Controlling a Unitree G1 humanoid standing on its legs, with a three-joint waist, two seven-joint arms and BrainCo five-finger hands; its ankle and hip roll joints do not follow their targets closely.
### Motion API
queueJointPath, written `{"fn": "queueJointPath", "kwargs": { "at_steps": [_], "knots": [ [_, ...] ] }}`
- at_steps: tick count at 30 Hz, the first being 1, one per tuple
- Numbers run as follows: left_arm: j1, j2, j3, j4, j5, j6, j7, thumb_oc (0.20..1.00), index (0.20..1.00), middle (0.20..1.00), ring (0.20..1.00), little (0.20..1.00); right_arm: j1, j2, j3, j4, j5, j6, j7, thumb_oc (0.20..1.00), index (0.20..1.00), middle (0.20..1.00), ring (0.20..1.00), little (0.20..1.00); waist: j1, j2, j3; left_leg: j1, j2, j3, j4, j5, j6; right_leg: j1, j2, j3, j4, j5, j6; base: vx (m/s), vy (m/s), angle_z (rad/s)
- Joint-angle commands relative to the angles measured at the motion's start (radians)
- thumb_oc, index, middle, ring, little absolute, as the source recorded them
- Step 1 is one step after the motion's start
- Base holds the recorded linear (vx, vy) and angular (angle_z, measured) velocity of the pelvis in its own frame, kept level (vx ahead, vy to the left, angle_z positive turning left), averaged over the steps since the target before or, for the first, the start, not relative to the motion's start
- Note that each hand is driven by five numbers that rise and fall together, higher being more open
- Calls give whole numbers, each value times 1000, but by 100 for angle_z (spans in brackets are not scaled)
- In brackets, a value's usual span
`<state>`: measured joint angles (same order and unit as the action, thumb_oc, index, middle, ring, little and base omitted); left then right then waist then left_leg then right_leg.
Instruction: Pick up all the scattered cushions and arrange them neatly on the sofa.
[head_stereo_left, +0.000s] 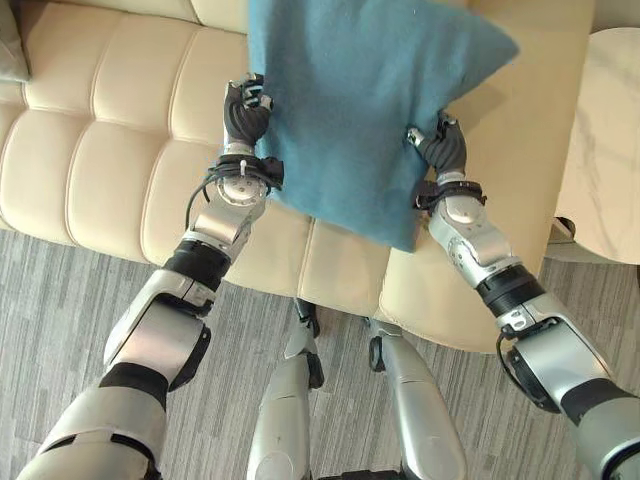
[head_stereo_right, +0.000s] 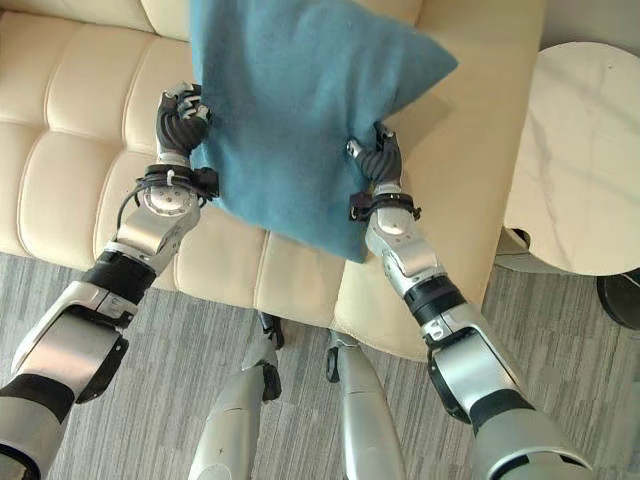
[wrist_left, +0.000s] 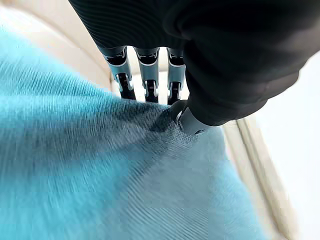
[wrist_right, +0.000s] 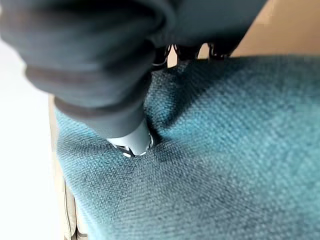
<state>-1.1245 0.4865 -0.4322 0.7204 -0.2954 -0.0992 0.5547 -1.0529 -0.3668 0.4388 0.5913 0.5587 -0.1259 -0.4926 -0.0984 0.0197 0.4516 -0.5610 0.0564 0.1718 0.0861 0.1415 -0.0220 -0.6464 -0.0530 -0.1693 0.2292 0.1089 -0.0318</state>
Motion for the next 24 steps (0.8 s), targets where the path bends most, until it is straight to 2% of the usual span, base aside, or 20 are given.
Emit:
{"fn": "queueJointPath", "kwargs": {
  "at_steps": [1, 3, 5, 6, 7, 8, 9, 10, 13, 16, 17, 18, 21, 22, 23, 24],
  "knots": [
    [-150, 31, -70, -27, 234, -99, 143, 200, 200, 200, 200, 200, -161, 86, 12, -37, -168, -219, -109, 200, 200, 200, 200, 200, 6, -51, -116, 43, -15, -18, 126, -236, -29, 18, -76, 41, -25, -93, 147, 52, -53, 7],
    [-225, 64, -107, 40, 328, -77, 201, 200, 200, 200, 200, 200, -239, 73, 17, 11, -297, -220, -209, 200, 200, 200, 200, 200, 6, -50, -126, 19, -19, -21, 107, -225, -31, -4, -75, 37, -40, -83, 153, 35, -44, 6],
    [-272, 99, -138, 86, 428, -30, 233, 200, 200, 200, 200, 200, -264, 29, 21, 45, -471, -170, -307, 200, 200, 200, 200, 200, 7, -47, -132, 5, -22, -30, 90, -210, -29, -16, -73, 33, -51, -79, 157, 30, -36, 7],
    [-273, 99, -139, 87, 429, -30, 234, 200, 200, 200, 200, 200, -264, 30, 20, 45, -473, -169, -309, 200, 200, 200, 200, 200, 7, -47, -132, 5, -22, -30, 89, -209, -29, -17, -73, 33, -51, -78, 157, 29, -27, 11],
    [-310, 126, -174, 112, 493, 8, 235, 200, 200, 200, 200, 200, -280, 0, 35, 75, -528, -136, -324, 200, 200, 200, 200, 200, 7, -43, -134, 5, -24, -32, 78, -206, -27, -17, -70, 31, -58, -80, 159, 12, -11, 10],
    [-314, 126, -176, 114, 493, 8, 235, 504, 504, 504, 504, 504, -282, 0, 34, 76, -529, -136, -324, 200, 200, 200, 200, 200, 8, -44, -132, 5, -24, -32, 77, -205, -27, -16, -70, 31, -58, -79, 159, 18, -14, 5],
    [-350, 151, -214, 144, 537, 40, 218, 1000, 1000, 1000, 1000, 1000, -285, -30, 52, 103, -563, -104, -316, 520, 520, 520, 520, 520, 7, -41, -124, 3, -25, -35, 78, -203, -25, -20, -69, 27, -56, -81, 158, 0, 0, 0],
    [-357, 169, -221, 144, 554, 53, 215, 1000, 1000, 1000, 1000, 1000, -283, -42, 56, 109, -576, -84, -316, 1000, 1000, 1000, 1000, 1000, 6, -40, -123, 3, -25, -35, 78, -204, -25, -19, -68, 27, -56, -82, 158, 14, 9, -3],
    [-358, 230, -247, 106, 610, 86, 152, 1000, 1000, 1000, 1000, 1000, -250, -102, 73, 149, -608, -12, -278, 1000, 1000, 1000, 1000, 1000, 4, -34, -107, 7, -26, -39, 82, -207, -21, -14, -68, 24, -55, -81, 155, 6, 8, 0],
    [-315, 245, -229, 86, 602, 83, 114, 1000, 1000, 1000, 1000, 1000, -201, -132, 56, 172, -593, 9, -253, 1000, 1000, 1000, 1000, 1000, 2, -33, -102, 19, -28, -38, 77, -207, -21, 2, -66, 21, -65, -78, 154, 13, 24, 13],
    [-264, 247, -207, 75, 574, 65, 90, 1000, 1000, 1000, 1000, 1000, -146, -143, 32, 174, -585, 14, -244, 1000, 1000, 1000, 1000, 1000, -2, -30, -99, 37, -29, -35, 71, -206, -22, 19, -65, 22, -72, -75, 153, 40, 97, 4],
    [-143, 284, -149, 10, 552, 48, 44, 1000, 1000, 1000, 1000, 1000, -16, -169, -46, 131, -570, 9, -237, 1000, 1000, 1000, 1000, 1000, -4, -27, -98, 70, -31, -30, 63, -208, -21, 54, -64, 24, -85, -72, 152, 37, 91, -6],
    [-24, 287, -85, -8, 516, 42, 8, 1000, 1000, 1000, 1000, 1000, 113, -164, -115, 85, -566, 10, -228, 1000, 1000, 1000, 1000, 1000, -8, -25, -103, 105, -32, -25, 52, -210, -20, 93, -63, 24, -98, -71, 151, 79, 101, -12],
    [327, 160, 111, -33, 335, 18, -85, 1000, 1000, 1000, 1000, 1000, 419, -83, -242, -10, -537, 14, -179, 1000, 1000, 1000, 1000, 1000, -18, -25, -131, 204, -26, -10, 14, -215, -18, 190, -62, 29, -133, -69, 149, 152, 154, -12],
    [337, 158, 113, -38, 335, 19, -86, 1000, 1000, 1000, 1000, 1000, 428, -84, -241, -17, -538, 17, -179, 1000, 1000, 1000, 1000, 1000, -18, -24, -134, 211, -25, -9, 10, -215, -19, 195, -61, 29, -136, -68, 149, 185, 157, -31],
    [417, 130, 151, -41, 288, 10, -106, 1000, 1000, 1000, 1000, 1000, 496, -57, -262, -36, -522, 11, -156, 1000, 1000, 1000, 1000, 1000, -21, -23, -143, 237, -24, -7, -3, -214, -18, 218, -60, 30, -146, -66, 149, 147, 96, -43]
  ]
}}
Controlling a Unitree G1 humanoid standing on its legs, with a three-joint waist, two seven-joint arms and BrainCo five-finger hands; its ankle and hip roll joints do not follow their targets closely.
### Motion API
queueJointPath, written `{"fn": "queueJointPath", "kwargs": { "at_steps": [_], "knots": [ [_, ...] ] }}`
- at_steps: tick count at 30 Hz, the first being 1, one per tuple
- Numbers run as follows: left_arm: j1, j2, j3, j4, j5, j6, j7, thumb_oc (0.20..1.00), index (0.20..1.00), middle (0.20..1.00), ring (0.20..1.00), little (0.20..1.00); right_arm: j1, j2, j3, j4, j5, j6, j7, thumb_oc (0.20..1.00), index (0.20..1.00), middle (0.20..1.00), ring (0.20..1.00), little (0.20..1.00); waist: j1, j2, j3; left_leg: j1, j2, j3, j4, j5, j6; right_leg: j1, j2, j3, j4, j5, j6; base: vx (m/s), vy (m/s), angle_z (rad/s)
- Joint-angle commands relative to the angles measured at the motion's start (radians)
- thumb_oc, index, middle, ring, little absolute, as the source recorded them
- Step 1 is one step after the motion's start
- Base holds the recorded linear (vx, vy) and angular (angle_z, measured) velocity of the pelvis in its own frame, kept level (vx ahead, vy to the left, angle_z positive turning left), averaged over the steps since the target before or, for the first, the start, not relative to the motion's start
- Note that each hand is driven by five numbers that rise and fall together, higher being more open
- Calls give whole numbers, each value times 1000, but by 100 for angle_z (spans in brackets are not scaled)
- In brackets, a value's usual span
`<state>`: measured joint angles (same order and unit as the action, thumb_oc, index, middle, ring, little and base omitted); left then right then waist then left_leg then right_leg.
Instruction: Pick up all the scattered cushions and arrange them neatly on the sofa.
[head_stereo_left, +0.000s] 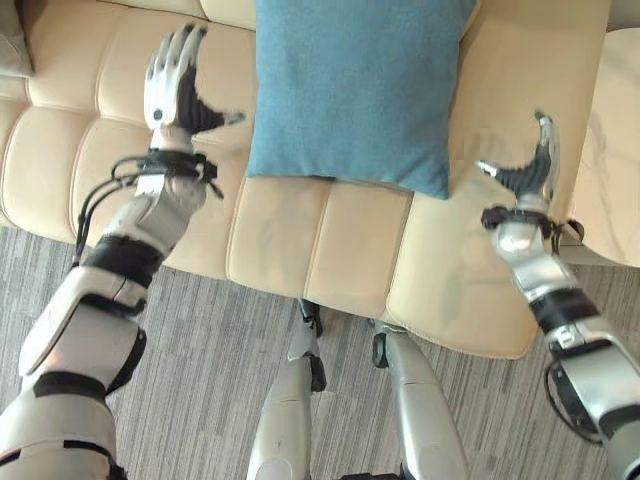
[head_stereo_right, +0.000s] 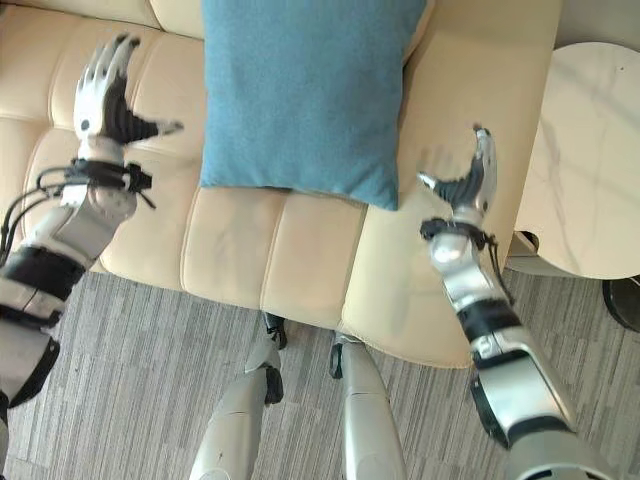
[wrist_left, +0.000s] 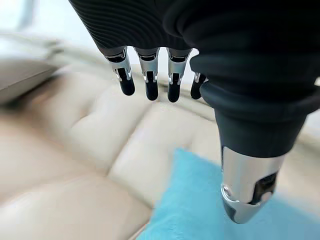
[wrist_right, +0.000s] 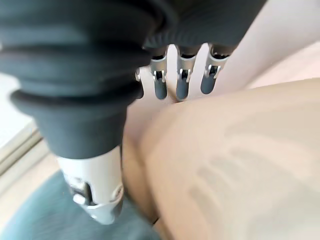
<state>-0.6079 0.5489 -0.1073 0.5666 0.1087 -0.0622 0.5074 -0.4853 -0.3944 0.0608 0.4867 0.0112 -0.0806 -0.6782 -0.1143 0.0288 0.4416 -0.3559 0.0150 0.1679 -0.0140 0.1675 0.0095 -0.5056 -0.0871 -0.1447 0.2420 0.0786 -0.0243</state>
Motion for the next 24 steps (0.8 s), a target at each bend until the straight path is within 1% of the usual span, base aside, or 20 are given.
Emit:
{"fn": "queueJointPath", "kwargs": {
  "at_steps": [1, 3, 4, 6, 8, 9, 10, 11, 13, 16, 18, 24],
  "knots": [
    [68, -26, -97, 115, -262, -53, -140, 1000, 1000, 1000, 1000, 1000, 55, 18, 88, 44, 66, -39, 95, 1000, 1000, 1000, 1000, 1000, -11, -30, -156, 97, 17, 6, 55, -231, -47, 136, -22, 8, -185, -30, 144, 189, 133, -50],
    [200, -76, -60, 148, -325, -56, -213, 1000, 1000, 1000, 1000, 1000, 160, 44, 64, 58, 121, -45, 175, 1000, 1000, 1000, 1000, 1000, -22, -26, -179, 167, 13, 14, 8, -219, -45, 198, -16, 13, -214, -24, 148, 159, 130, -28],
    [245, -92, -56, 174, -328, -53, -241, 1000, 1000, 1000, 1000, 1000, 195, 50, 62, 82, 147, -51, 217, 1000, 1000, 1000, 1000, 1000, -26, -24, -191, 196, 11, 17, -10, -214, -44, 224, -13, 17, -224, -23, 149, 118, 114, -3],
    [322, -114, -44, 248, -315, -45, -302, 1000, 1000, 1000, 1000, 1000, 266, 54, 75, 149, 165, -41, 307, 1000, 1000, 1000, 1000, 1000, -31, -23, -215, 242, 10, 23, -38, -204, -46, 265, -9, 14, -243, -22, 153, 73, 114, 8],
    [409, -143, -24, 412, -275, -31, -368, 1000, 1000, 1000, 1000, 1000, 351, 65, 103, 325, 154, -16, 427, 1000, 1000, 1000, 1000, 1000, -35, -27, -262, 309, 8, 29, -62, -202, -48, 335, 1, 20, -278, -23, 157, 34, 115, -2],
    [408, -142, -24, 412, -275, -31, -368, 1000, 1000, 1000, 1000, 1000, 350, 65, 103, 326, 154, -16, 427, 1000, 1000, 1000, 1000, 1000, -35, -27, -264, 305, 7, 29, -62, -199, -48, 332, 1, 20, -278, -21, 156, 18, 65, -8],
    [422, -147, -17, 449, -272, -28, -377, 1000, 1000, 1000, 1000, 1000, 362, 69, 112, 371, 148, -9, 448, 1000, 1000, 1000, 1000, 1000, -33, -29, -276, 316, 6, 31, -64, -200, -48, 344, 3, 18, -283, -22, 157, 11, 49, -15],
    [453, -164, -6, 514, -255, -20, -385, 1000, 1000, 1000, 1000, 1000, 384, 79, 117, 452, 129, 5, 475, 1000, 1000, 1000, 1000, 1000, -30, -33, -302, 342, 7, 33, -71, -204, -48, 374, 5, 19, -297, -24, 159, 22, 60, -20],
    [494, -180, 4, 574, -233, -16, -395, 1000, 1000, 1000, 1000, 1000, 414, 89, 133, 529, 102, 21, 504, 1000, 1000, 1000, 1000, 1000, -24, -39, -328, 369, 6, 38, -73, -214, -50, 410, 6, 20, -316, -24, 162, -15, 69, -11],
    [527, -198, 10, 611, -215, -8, -409, 1000, 1000, 1000, 1000, 1000, 431, 100, 142, 600, 78, 32, 520, 1000, 1000, 1000, 1000, 1000, -16, -45, -353, 384, 5, 40, -73, -222, -50, 430, 4, 18, -329, -22, 166, -24, 52, -2],
    [549, -214, 10, 635, -206, -2, -416, 1000, 1000, 1000, 1000, 1000, 434, 109, 147, 664, 59, 47, 532, 1000, 1000, 1000, 1000, 1000, -9, -49, -364, 392, 4, 36, -73, -222, -48, 442, 2, 16, -329, -24, 168, -54, 53, -4],
    [573, -241, -12, 663, -168, 12, -425, 1000, 1000, 1000, 1000, 1000, 432, 124, 163, 750, 24, 75, 548, 1000, 1000, 1000, 1000, 1000, 7, -61, -372, 410, -1, 24, -73, -222, -42, 466, 0, 13, -329, -23, 168, -57, 41, 1]
  ]
}}
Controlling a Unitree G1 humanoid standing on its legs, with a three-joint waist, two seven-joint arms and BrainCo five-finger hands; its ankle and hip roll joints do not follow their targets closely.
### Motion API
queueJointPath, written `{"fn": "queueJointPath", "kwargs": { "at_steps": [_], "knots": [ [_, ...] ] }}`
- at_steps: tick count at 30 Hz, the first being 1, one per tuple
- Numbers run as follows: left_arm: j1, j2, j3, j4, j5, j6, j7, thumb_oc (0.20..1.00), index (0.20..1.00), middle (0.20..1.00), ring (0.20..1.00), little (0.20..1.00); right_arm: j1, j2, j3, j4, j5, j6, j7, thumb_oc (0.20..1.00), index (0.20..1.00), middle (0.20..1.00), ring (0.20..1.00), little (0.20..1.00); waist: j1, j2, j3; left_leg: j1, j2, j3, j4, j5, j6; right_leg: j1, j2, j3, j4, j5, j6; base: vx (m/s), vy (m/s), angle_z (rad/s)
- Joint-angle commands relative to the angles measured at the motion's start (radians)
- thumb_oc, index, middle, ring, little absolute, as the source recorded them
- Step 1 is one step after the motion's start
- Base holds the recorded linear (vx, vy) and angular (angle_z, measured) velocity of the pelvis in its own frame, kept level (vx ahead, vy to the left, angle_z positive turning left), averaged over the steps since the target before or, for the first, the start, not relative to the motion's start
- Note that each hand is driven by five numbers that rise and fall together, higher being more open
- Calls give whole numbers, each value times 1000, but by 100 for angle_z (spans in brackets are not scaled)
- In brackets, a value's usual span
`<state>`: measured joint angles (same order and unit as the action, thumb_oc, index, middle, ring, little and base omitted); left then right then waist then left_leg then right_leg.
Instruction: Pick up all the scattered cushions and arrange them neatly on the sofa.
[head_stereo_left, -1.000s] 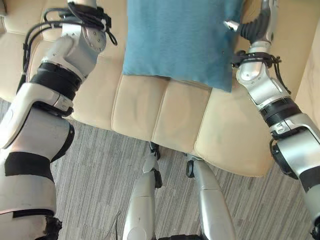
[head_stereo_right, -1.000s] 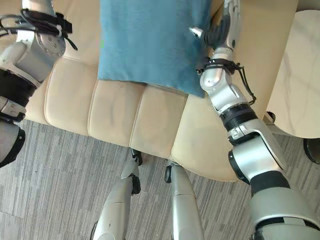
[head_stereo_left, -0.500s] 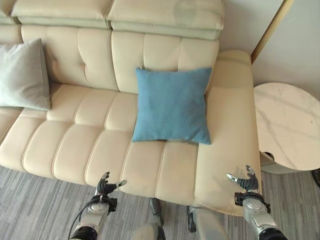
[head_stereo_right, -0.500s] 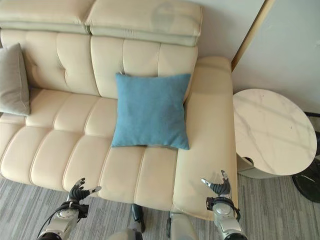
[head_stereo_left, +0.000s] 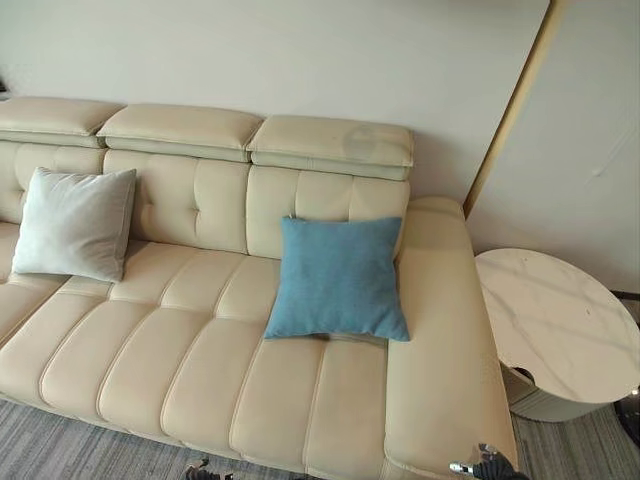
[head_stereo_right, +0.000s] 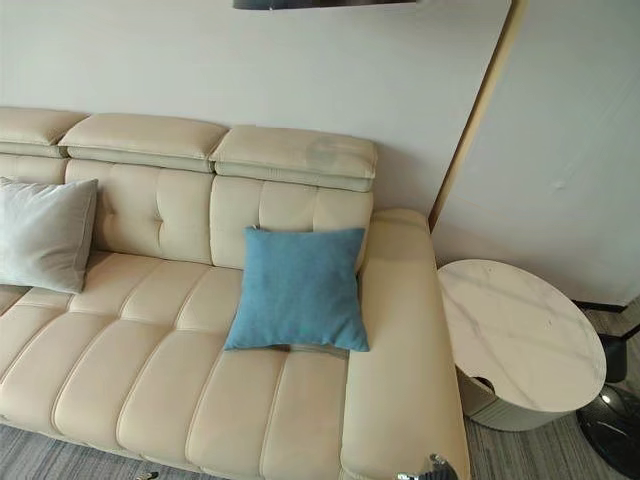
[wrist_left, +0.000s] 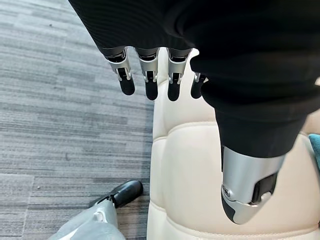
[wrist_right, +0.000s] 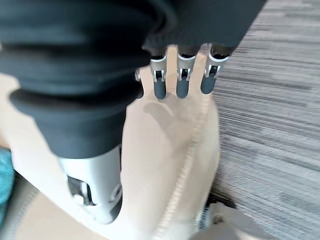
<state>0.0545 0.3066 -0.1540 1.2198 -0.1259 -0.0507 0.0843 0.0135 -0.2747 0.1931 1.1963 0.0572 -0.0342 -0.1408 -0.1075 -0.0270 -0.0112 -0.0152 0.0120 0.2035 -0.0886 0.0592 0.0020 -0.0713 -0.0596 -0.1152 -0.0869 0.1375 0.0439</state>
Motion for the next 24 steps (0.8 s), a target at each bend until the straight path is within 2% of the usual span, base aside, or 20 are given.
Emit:
{"fn": "queueJointPath", "kwargs": {
  "at_steps": [1, 7, 9, 12, 13, 15, 17, 19, 22, 23, 24],
  "knots": [
    [-82, -8, 21, 15, 86, 4, -4, 1000, 1000, 1000, 1000, 1000, -67, 6, 34, 56, -33, 35, 16, 1000, 1000, 1000, 1000, 1000, 4, -8, 78, 74, 0, -12, 1, -114, -32, 36, -27, -17, 2, -83, 100, -73, 73, -1],
    [-74, -6, 3, 9, 113, 10, -1, 1000, 1000, 1000, 1000, 1000, -53, 18, 39, 75, -49, 49, 19, 1000, 1000, 1000, 1000, 1000, 4, -24, 104, 81, -7, -21, 1, -108, -20, 31, -39, -27, 38, -82, 106, -117, 91, 7],
    [-85, 12, 5, -3, 106, 3, 11, 1000, 1000, 1000, 1000, 1000, -67, 26, 36, 52, -35, 47, 10, 1000, 1000, 1000, 1000, 1000, 1, -22, 147, 60, -2, -13, 1, -93, -18, -31, -44, -23, 94, -72, 116, -298, 45, 2],
    [-107, 35, 10, -18, 105, -1, 38, 1000, 1000, 1000, 1000, 1000, -89, 36, 35, 43, -21, 41, -3, 1000, 1000, 1000, 1000, 1000, 13, -5, 175, 13, 19, 6, 1, -64, -12, -63, -46, -49, 192, -124, 106, -289, 34, -10],
    [-109, 39, 18, -22, 99, -2, 51, 1000, 1000, 1000, 1000, 1000, -92, 36, 30, 43, -13, 35, -12, 1000, 1000, 1000, 1000, 1000, 30, 7, 170, -4, 31, 27, 1, -50, -9, -39, -58, -76, 260, -172, 89, -241, 49, -16],
    [-104, 44, 27, -28, 100, -7, 69, 1000, 1000, 1000, 1000, 1000, -89, 37, 19, 44, -5, 31, -18, 1000, 1000, 1000, 1000, 1000, 45, 10, 162, -11, 38, 49, 1, -43, -9, -2, -72, -91, 305, -210, 86, -173, 22, -33],
    [-92, 37, 33, -36, 95, -7, 81, 1000, 1000, 1000, 1000, 1000, -86, 40, 11, 50, -9, 30, -25, 1000, 1000, 1000, 1000, 1000, 66, 9, 142, -27, 40, 71, 1, -37, -9, 55, -94, -108, 290, -225, 90, -131, -43, -51],
    [-72, 28, 43, -48, 84, -12, 98, 1000, 1000, 1000, 1000, 1000, -85, 43, 7, 43, -13, 28, -35, 1000, 1000, 1000, 1000, 1000, 96, -15, 106, -65, 36, 115, 1, -10, -12, 157, -98, -117, 218, -214, 113, -158, -89, -54],
    [-58, 24, 50, -61, 78, -12, 100, 1000, 1000, 1000, 1000, 1000, -85, 48, 14, 39, -20, 32, -41, 1000, 1000, 1000, 1000, 1000, 118, -19, 99, -81, 52, 147, 1, 15, -24, 170, -79, -127, 165, -227, 113, -129, -102, -84],
    [-54, 20, 50, -68, 78, -13, 102, 1000, 1000, 1000, 1000, 1000, -87, 49, 20, 33, -17, 28, -45, 1000, 1000, 1000, 1000, 1000, 119, -19, 96, -90, 63, 154, 5, 37, -34, 188, -60, -128, 107, -246, 108, -250, -244, -49],
    [-49, 15, 51, -84, 71, -17, 103, 1000, 1000, 1000, 1000, 1000, -87, 42, 23, 23, -10, 25, -50, 1000, 1000, 1000, 1000, 1000, 115, -10, 110, -100, 84, 150, 13, 74, -53, 201, -29, -113, 58, -251, 89, -306, -288, -8]
  ]
}}
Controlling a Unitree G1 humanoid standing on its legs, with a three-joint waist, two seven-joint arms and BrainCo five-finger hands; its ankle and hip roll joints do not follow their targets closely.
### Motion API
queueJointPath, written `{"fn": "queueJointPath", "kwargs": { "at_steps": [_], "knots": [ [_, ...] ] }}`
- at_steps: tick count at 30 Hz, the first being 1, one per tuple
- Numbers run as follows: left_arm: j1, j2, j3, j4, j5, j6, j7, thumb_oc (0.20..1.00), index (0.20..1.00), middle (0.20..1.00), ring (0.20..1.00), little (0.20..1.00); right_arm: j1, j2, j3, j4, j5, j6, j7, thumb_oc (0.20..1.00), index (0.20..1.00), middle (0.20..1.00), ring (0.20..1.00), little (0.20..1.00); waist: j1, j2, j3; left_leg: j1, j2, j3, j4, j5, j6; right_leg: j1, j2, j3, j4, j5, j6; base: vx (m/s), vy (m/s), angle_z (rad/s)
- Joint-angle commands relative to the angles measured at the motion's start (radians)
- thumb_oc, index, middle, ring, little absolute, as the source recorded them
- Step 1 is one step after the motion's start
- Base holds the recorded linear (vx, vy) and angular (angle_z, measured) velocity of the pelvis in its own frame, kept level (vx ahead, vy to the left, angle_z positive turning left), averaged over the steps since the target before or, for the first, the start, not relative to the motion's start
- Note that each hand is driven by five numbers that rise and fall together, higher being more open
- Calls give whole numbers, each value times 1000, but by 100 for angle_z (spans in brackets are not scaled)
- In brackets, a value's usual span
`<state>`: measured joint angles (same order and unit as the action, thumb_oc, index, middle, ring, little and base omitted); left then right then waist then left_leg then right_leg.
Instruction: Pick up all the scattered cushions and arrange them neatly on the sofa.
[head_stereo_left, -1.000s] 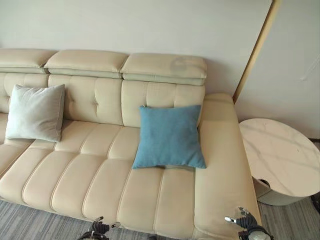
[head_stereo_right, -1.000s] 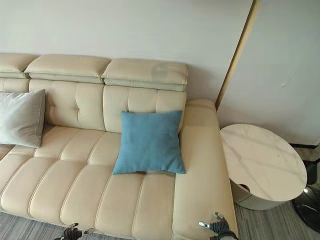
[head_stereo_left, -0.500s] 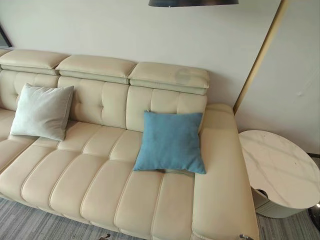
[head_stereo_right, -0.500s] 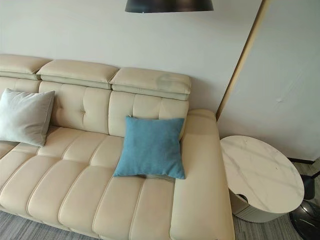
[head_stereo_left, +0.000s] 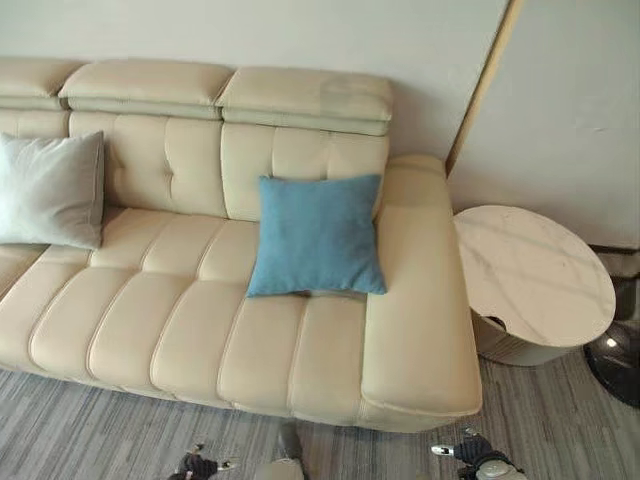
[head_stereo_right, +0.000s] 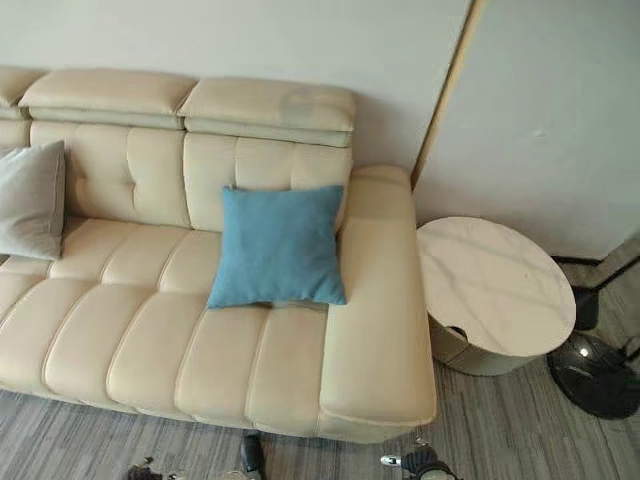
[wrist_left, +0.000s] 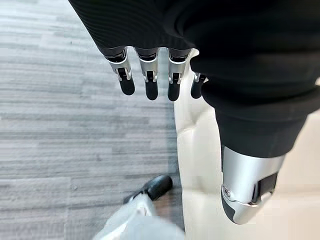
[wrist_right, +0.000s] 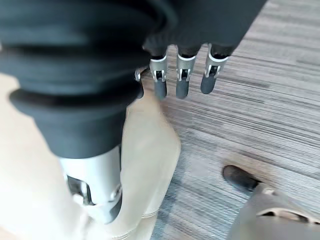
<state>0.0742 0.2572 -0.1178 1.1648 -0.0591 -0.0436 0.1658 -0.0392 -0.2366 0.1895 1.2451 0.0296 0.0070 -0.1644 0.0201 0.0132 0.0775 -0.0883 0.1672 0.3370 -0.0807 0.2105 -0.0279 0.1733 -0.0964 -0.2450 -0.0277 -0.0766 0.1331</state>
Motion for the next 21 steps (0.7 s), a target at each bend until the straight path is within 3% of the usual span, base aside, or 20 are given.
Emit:
{"fn": "queueJointPath", "kwargs": {
  "at_steps": [1, 5, 6, 9, 10, 12, 14, 18, 21],
  "knots": [
    [-65, 62, 14, -34, 4, -25, 21, 1000, 1000, 1000, 1000, 1000, -34, 2, 27, -28, 21, -18, -29, 1000, 1000, 1000, 1000, 1000, -14, -44, 26, -29, -64, 14, 6, -68, -29, -39, 16, 20, -13, -38, -6, -227, -199, 3],
    [-48, 55, 10, -53, 0, -30, 14, 1000, 1000, 1000, 1000, 1000, -29, -8, 31, -31, 25, -24, -32, 1000, 1000, 1000, 1000, 1000, -17, -22, 50, -40, -39, 6, 21, -34, -46, -27, 48, 21, -34, -42, -30, -167, -132, -3],
    [-141, 126, 43, 36, -25, 9, -13, 1000, 1000, 1000, 1000, 1000, -30, -17, 46, -22, 13, -22, 4, 1000, 1000, 1000, 1000, 1000, -42, -14, 49, -23, -28, 15, 19, -34, -57, -23, 55, 29, -34, -48, -30, -146, -123, 9],
    [-271, 197, 32, 109, -46, 14, -6, 1000, 1000, 1000, 1000, 1000, -36, -25, 117, 4, -25, -15, 0, 1000, 1000, 1000, 1000, 1000, -85, -1, 35, -6, -8, 16, 12, -20, -71, -21, 62, 55, -45, -39, -33, -77, -56, -31],
    [-301, 217, 38, 149, -69, 16, -14, 1000, 1000, 1000, 1000, 1000, -32, -38, 144, 4, -50, -12, 5, 1000, 1000, 1000, 1000, 1000, -97, -4, 35, -18, -16, -63, 31, -36, -78, -45, 53, 76, -47, -21, -33, -166, -58, -95],
    [-305, 225, 42, 163, -68, 22, -20, 1000, 1000, 1000, 1000, 1000, -30, -41, 150, 3, -58, -9, 8, 1000, 1000, 1000, 1000, 1000, -103, -6, 27, -17, -18, -79, 48, -56, -75, -60, 48, 84, -46, -8, -33, -115, -34, -85],
    [-317, 249, 52, 189, -66, 36, -28, 1000, 1000, 1000, 1000, 1000, -30, -46, 163, -1, -64, -5, 15, 1000, 1000, 1000, 1000, 1000, -115, -20, 21, 24, -30, -116, 119, -127, -65, -84, 25, 95, -36, 18, -32, -96, -26, -39],
    [-322, 177, 30, 123, -87, 23, -9, 1000, 1000, 1000, 1000, 1000, -23, -33, 169, -12, -57, -2, 10, 1000, 1000, 1000, 1000, 1000, -124, -19, 13, 91, -35, -168, 135, -191, -62, -106, 20, 84, -42, 27, -36, -71, 29, 11],
    [-264, 132, 24, 85, -91, 22, -12, 1000, 1000, 1000, 1000, 1000, -22, -21, 143, 4, -60, 5, 6, 1000, 1000, 1000, 1000, 1000, -120, 5, -16, 152, -29, -149, 0, -169, -71, -108, 25, 52, -59, 43, -22, 2, 102, 64]
  ]
}}
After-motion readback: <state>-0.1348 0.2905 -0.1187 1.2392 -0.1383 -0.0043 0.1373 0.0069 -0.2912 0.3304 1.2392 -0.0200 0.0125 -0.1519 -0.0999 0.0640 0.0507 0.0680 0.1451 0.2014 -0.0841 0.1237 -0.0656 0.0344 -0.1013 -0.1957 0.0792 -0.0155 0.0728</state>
